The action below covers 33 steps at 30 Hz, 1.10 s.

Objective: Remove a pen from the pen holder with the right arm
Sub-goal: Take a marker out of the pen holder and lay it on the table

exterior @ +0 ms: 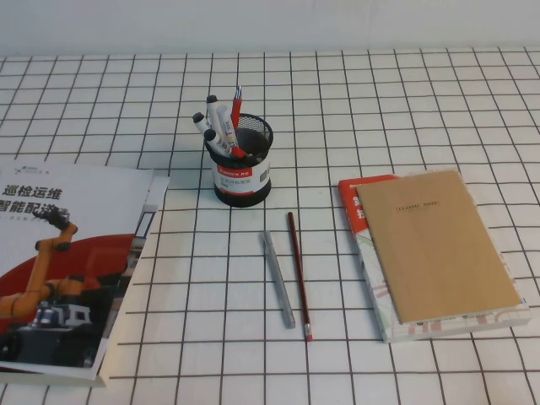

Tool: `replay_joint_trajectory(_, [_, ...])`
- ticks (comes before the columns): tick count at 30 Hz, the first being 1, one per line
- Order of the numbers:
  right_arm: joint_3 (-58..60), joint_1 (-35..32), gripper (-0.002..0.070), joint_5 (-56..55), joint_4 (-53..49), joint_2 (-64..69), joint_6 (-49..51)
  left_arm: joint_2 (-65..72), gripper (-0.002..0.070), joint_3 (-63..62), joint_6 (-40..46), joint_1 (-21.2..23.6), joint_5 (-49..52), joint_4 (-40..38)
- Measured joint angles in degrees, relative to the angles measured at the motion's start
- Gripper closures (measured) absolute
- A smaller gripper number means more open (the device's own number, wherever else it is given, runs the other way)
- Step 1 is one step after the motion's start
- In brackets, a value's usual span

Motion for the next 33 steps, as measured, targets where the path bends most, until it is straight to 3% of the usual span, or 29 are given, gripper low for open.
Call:
replay_joint_trajectory(22, [0.0, 0.0, 0.0692, 0.0, 0.4, 0.0, 0.0, 0.0, 0.0678, 0.0, 0.0, 0.0, 0.0, 0.0])
replay_joint_trajectory(33, [0.0, 0.0, 0.0692, -3.4, 8.5, 0.0, 0.0, 0.0, 0.0678, 0.0, 0.0, 0.0, 0.0, 0.0])
